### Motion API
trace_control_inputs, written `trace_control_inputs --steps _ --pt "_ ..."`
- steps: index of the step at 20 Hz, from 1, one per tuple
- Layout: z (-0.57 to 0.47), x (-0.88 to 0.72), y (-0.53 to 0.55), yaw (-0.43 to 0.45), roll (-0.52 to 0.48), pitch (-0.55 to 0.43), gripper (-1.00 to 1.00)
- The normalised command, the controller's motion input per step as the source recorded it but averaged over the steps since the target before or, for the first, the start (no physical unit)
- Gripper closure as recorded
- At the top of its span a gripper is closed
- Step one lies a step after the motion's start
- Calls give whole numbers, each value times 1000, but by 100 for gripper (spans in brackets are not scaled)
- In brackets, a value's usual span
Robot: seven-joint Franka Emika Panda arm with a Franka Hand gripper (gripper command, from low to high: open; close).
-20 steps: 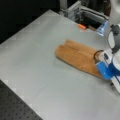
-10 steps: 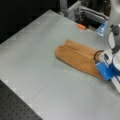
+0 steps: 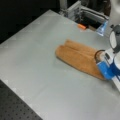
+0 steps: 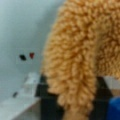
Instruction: Folding a towel twice
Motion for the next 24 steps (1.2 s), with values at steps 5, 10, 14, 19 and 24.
trace_control_inputs --steps 5,10,14,19,24 --pt "437 -311 -288 214 -43 187 100" --pt "417 -298 -531 292 96 241 100" --pt "367 -279 -617 314 184 207 100" --pt "289 -266 -589 325 266 187 100" --pt "200 -266 -505 249 241 106 100"
